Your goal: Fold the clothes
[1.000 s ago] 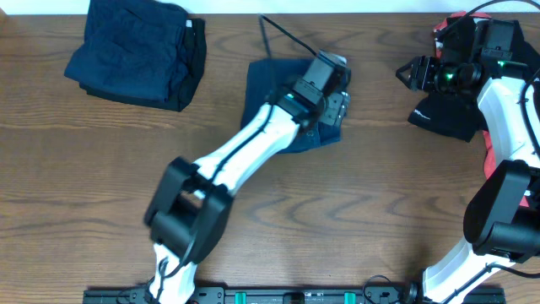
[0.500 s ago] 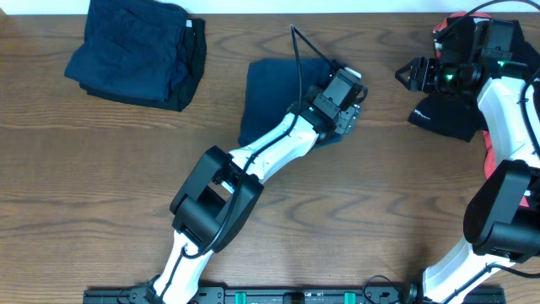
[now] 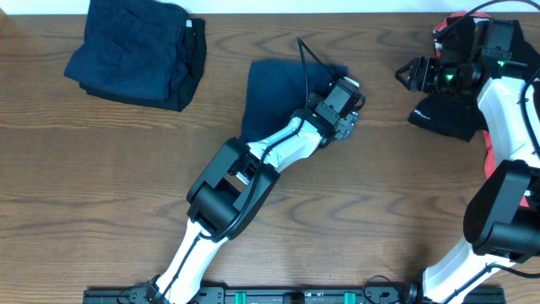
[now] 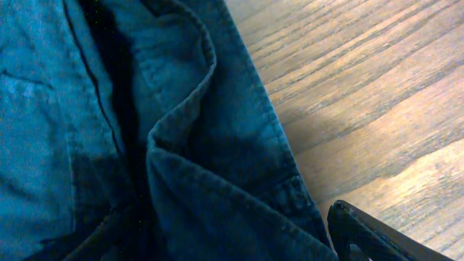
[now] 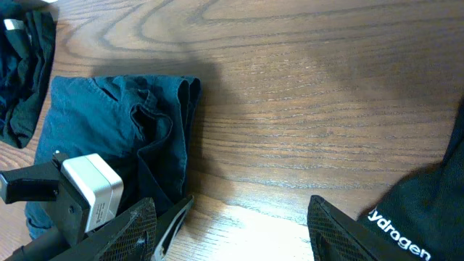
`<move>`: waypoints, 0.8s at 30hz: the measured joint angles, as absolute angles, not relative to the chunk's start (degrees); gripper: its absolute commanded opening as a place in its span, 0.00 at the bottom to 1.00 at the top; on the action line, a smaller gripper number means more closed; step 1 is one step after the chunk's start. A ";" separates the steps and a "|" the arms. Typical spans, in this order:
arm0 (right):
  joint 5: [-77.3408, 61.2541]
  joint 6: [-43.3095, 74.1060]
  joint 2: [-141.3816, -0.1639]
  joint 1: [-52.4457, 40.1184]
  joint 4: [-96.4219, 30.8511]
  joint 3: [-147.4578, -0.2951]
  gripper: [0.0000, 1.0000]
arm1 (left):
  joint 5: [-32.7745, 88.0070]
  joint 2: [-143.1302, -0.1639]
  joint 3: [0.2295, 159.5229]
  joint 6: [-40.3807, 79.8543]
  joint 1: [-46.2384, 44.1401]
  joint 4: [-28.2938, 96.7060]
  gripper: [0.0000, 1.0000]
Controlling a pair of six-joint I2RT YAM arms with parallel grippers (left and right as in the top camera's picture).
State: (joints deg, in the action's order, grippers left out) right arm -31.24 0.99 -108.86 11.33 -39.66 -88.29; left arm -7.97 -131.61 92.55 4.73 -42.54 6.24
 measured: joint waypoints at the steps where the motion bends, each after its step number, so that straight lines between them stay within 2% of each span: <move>1: -31.24 0.99 -108.86 11.33 -39.66 -88.29 0.65 | -7.94 -131.76 92.55 4.10 -42.54 6.04 0.84; 3: -31.24 0.99 -108.86 11.33 -39.79 -88.29 0.65 | -7.99 -132.09 92.55 2.37 -42.54 5.96 0.80; 10: -31.24 0.62 -108.86 11.33 -40.99 -88.29 0.65 | -13.58 -133.16 94.52 -7.40 -42.65 9.02 0.76; 24: -31.24 0.14 -108.86 11.33 -41.32 -88.29 0.65 | -25.89 -133.32 95.72 -15.55 -39.16 20.21 0.24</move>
State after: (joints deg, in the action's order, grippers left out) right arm -31.24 0.14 -108.86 11.33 -41.32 -88.29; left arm -25.89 -133.32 95.72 -15.55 -39.16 20.21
